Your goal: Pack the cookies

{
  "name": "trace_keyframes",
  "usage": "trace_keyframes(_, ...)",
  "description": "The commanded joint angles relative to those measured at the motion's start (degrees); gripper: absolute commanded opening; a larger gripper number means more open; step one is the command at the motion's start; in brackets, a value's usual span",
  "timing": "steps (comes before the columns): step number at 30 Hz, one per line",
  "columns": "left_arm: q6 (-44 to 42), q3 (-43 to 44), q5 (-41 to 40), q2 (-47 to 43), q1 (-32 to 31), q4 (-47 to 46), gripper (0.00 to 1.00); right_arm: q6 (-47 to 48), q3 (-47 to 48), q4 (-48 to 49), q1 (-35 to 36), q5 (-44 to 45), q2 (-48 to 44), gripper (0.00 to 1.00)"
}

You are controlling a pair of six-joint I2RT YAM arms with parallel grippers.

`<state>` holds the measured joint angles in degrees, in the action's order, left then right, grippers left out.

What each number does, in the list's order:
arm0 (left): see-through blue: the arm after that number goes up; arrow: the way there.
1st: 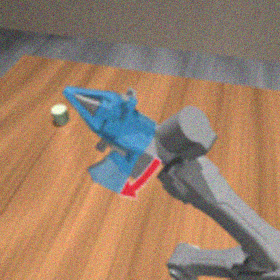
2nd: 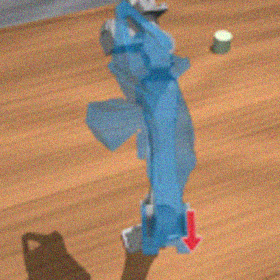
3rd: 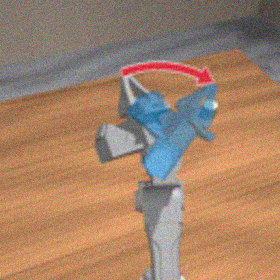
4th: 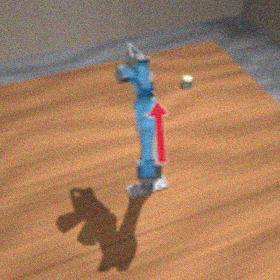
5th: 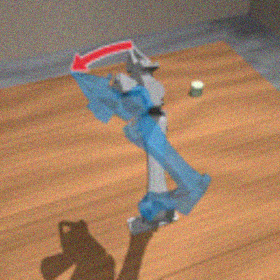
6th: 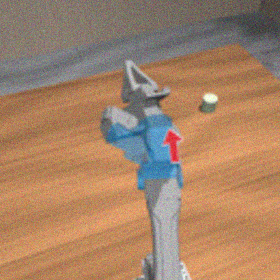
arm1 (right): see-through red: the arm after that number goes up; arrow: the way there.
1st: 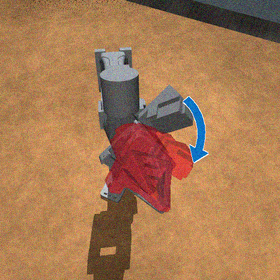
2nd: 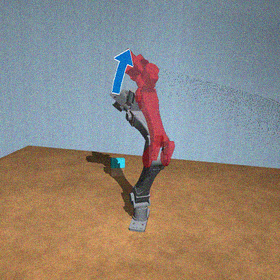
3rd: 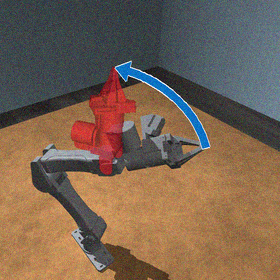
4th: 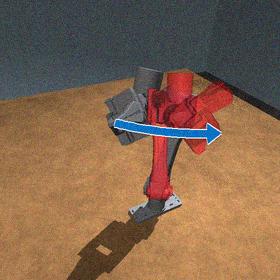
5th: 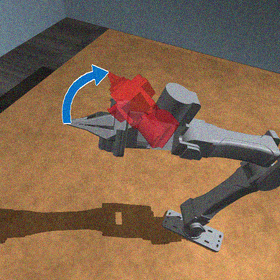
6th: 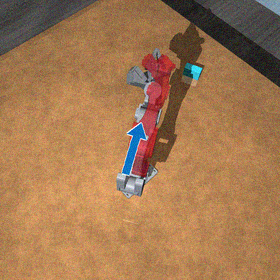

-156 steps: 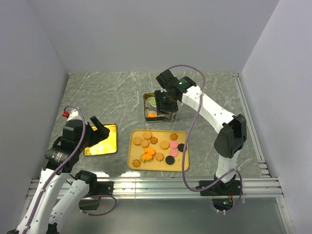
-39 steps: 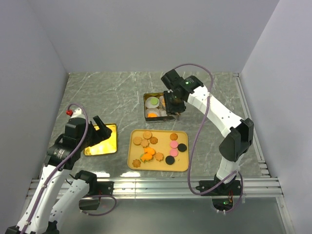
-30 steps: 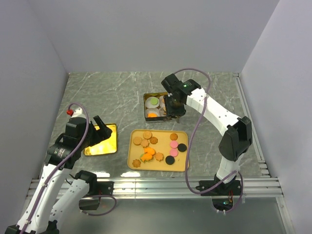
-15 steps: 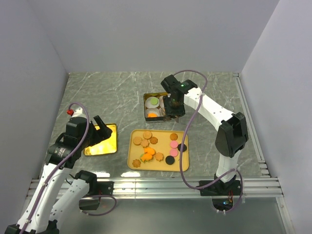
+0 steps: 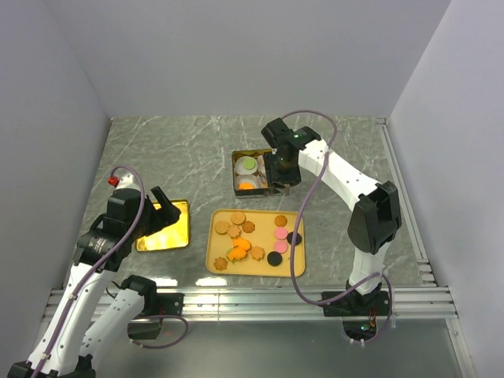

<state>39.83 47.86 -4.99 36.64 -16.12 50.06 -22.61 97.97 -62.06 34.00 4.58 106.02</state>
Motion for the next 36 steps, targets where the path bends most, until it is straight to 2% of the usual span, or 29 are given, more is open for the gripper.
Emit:
trace_keyframes(1,0.33,0.31,-1.25,0.1,-0.14,-1.2,0.85,1.08,4.41,-0.25,-0.86,1.4,-2.92,0.59)
trace_keyframes(8,0.6,0.31,-1.68,-0.08,-0.14,-1.11,0.85,1.69,8.99,-3.32,-1.83,2.53,-5.11,0.58)
trace_keyframes(14,0.77,0.31,-1.86,-0.34,-0.14,-1.11,0.85,2.83,5.92,-2.19,-5.25,2.28,-8.54,0.58)
trace_keyframes(28,0.77,0.31,-1.86,-0.34,-0.14,-1.11,0.85,5.12,-14.82,5.89,-17.73,-0.71,-15.84,0.58)
trace_keyframes(36,1.03,0.31,-2.21,-0.87,-0.14,-1.02,0.85,4.07,-25.9,12.84,-24.07,-8.88,-14.79,0.56)
